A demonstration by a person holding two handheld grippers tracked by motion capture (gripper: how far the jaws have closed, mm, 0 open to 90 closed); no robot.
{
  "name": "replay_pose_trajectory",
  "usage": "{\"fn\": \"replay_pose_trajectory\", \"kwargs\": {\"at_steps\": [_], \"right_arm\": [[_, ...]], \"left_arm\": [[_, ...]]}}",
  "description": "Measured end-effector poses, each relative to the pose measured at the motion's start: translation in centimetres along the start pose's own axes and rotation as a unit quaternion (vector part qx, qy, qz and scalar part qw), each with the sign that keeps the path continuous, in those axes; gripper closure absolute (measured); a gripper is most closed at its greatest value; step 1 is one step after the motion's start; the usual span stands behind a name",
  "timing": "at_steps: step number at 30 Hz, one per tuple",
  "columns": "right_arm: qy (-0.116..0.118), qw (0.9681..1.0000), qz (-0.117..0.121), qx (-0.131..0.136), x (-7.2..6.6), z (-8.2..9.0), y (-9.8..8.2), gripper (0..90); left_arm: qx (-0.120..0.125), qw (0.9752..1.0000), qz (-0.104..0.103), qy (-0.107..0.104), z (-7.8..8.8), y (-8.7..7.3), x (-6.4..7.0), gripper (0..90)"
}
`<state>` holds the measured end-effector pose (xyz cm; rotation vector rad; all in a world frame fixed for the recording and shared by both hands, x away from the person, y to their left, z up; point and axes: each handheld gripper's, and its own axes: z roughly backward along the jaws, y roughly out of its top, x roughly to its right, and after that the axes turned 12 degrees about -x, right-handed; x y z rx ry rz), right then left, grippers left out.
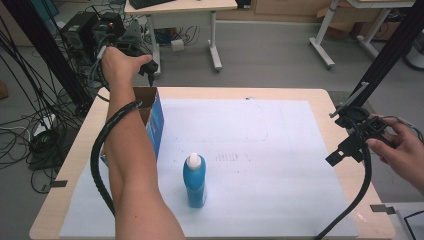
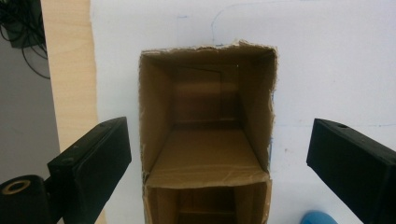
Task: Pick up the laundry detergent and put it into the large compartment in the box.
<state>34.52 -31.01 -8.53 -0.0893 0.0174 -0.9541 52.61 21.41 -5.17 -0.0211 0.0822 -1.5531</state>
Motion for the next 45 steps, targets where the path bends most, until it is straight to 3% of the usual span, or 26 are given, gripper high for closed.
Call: {"fn": "replay_pose_trajectory", "kwargs": {"at_steps": [9,18,28,32,38,45], "right_arm": [[0.007,1.0,0.006,-0.003,0.1,-0.1,0.3,5.9],[0.006,0.9999,0.006,-0.01,0.0,-0.2,0.4,5.9],[-0.002,1.0,0.0,-0.009,-0.7,-0.3,-0.4,6.0],[-0.002,0.9999,-0.002,-0.01,-0.8,-0.5,-0.8,6.1],[-0.013,0.9999,-0.002,-0.007,-1.8,-0.5,-1.8,6.2],[-0.018,0.9998,0.003,-0.005,-2.8,-0.5,-2.6,6.2]], "left_arm": [[0.005,0.9999,-0.008,-0.003,1.3,-1.7,1.3,6.6],[0.016,0.9998,-0.012,-0.005,3.0,-4.9,2.9,6.5],[0.016,0.9996,-0.019,-0.01,3.4,-7.4,4.1,6.3],[0.023,0.9994,-0.022,-0.013,3.8,-9.3,4.8,6.3],[0.024,0.9993,-0.026,-0.013,3.8,-11.5,5.7,6.2],[0.023,0.9989,-0.036,-0.018,3.4,-13.0,6.6,6.1]]}}
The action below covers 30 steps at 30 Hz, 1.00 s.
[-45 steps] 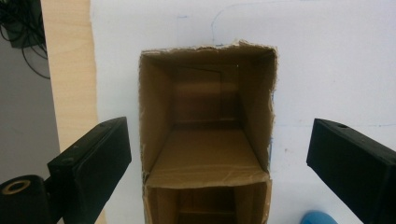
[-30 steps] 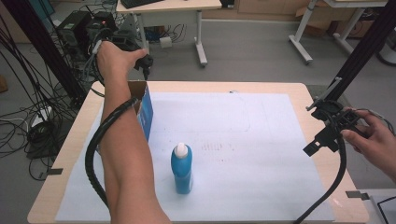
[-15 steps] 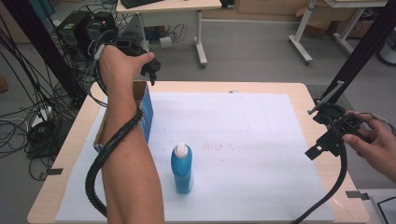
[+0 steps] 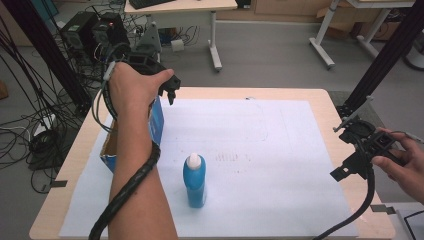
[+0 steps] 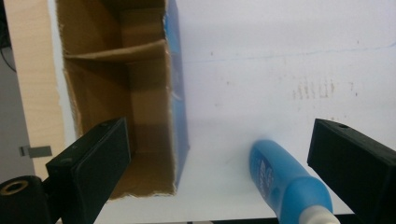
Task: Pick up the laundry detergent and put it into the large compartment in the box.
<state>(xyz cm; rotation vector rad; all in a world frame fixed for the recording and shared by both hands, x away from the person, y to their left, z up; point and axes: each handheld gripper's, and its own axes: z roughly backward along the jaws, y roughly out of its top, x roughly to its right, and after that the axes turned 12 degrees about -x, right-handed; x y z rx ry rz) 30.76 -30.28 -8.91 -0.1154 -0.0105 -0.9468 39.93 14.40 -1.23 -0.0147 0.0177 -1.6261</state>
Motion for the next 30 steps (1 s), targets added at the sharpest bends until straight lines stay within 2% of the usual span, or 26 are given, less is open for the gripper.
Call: {"fn": "replay_pose_trajectory", "kwargs": {"at_steps": [1,4,15,26,30], "right_arm": [[0.001,1.0,0.0,0.001,-0.2,0.0,-0.2,6.1],[0.003,1.0,-0.003,0.001,-0.2,-0.1,-0.4,6.2],[0.015,0.9998,-0.013,-0.001,0.7,-1.0,-1.1,6.2],[0.017,0.9997,-0.018,0.002,1.1,-1.7,-2.4,6.2],[0.016,0.9996,-0.021,0.003,1.2,-1.9,-2.7,6.2]], "left_arm": [[-0.002,1.0,-0.006,-0.002,0.0,-0.5,0.4,6.1],[-0.001,1.0,-0.007,0.0,0.0,-1.2,1.1,6.1],[0.011,0.9998,-0.017,-0.003,0.4,-4.0,3.4,6.1],[0.002,0.9995,-0.031,-0.005,-1.1,-5.1,6.0,6.0],[0.003,0.9995,-0.031,-0.006,-1.4,-5.5,6.3,6.0]]}}
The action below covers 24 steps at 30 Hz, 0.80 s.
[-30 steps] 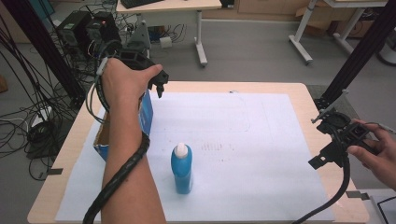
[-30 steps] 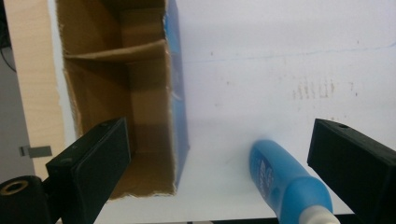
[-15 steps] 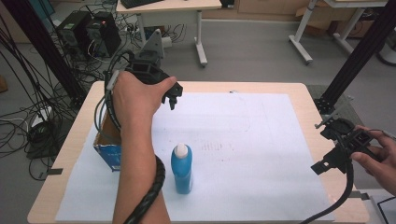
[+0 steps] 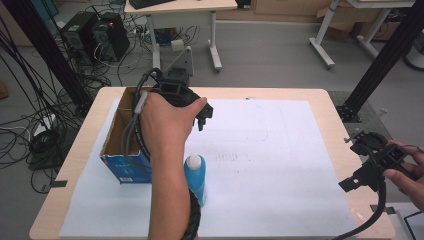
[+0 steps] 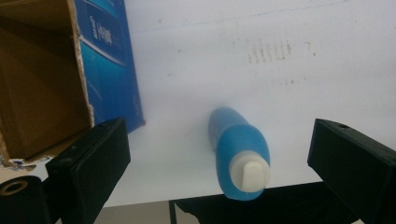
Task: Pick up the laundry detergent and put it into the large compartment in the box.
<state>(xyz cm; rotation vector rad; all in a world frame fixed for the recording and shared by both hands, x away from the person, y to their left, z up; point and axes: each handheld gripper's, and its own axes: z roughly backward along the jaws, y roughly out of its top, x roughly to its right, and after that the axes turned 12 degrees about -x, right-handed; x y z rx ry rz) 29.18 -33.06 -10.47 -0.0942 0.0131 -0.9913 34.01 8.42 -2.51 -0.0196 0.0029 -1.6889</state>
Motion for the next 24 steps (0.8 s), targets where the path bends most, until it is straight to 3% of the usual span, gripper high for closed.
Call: {"fn": "replay_pose_trajectory", "kwargs": {"at_steps": [8,24], "right_arm": [[-0.004,1.0,0.001,0.001,-0.3,-0.4,-0.5,6.3],[-0.011,0.9999,0.008,0.002,-1.4,-1.0,-1.1,6.3]], "left_arm": [[-0.004,1.0,0.004,-0.001,-1.6,-1.1,0.7,6.0],[-0.019,0.9998,0.003,0.002,-4.6,-1.7,2.5,6.0]]}}
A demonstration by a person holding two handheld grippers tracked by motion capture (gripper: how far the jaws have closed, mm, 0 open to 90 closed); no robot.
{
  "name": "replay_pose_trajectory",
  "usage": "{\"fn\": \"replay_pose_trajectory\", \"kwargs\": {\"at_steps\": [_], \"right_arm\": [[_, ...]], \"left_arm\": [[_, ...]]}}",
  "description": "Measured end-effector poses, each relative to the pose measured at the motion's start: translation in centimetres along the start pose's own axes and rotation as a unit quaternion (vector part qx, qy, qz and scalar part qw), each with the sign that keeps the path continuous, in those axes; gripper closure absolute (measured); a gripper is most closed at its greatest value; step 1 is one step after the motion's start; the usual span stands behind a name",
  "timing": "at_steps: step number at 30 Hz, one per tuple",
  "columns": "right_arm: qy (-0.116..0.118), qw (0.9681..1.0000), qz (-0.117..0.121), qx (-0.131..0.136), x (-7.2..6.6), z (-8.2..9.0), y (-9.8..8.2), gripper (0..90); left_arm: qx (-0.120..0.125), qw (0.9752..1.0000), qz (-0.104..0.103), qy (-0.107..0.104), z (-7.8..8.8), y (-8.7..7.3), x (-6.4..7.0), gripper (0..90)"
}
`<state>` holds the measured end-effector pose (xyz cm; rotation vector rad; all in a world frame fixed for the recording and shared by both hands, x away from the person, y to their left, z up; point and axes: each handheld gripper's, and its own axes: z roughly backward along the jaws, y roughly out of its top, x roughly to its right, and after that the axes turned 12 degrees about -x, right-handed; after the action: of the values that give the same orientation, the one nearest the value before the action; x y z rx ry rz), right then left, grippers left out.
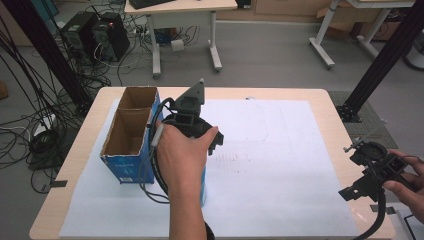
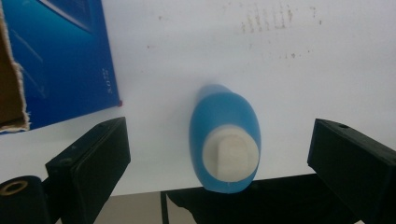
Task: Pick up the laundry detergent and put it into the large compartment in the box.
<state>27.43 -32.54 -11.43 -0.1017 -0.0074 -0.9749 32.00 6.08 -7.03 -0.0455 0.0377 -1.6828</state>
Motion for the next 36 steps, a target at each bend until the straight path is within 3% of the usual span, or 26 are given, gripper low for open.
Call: {"fn": "replay_pose_trajectory", "kwargs": {"at_steps": [7,19,36], "right_arm": [[-0.001,1.0,0.0,-0.002,-0.2,-0.2,0.0,6.3],[-0.002,1.0,0.005,-0.001,-0.4,-0.4,-0.2,6.3],[0.0,1.0,0.007,-0.002,-0.5,-0.9,0.1,6.3]], "left_arm": [[-0.007,1.0,-0.005,0.002,-0.9,0.0,0.6,6.1],[-0.011,0.9999,0.009,0.0,-3.0,-0.5,0.3,6.0],[-0.021,0.9998,0.007,-0.001,-5.1,0.1,1.1,8.7]]}}
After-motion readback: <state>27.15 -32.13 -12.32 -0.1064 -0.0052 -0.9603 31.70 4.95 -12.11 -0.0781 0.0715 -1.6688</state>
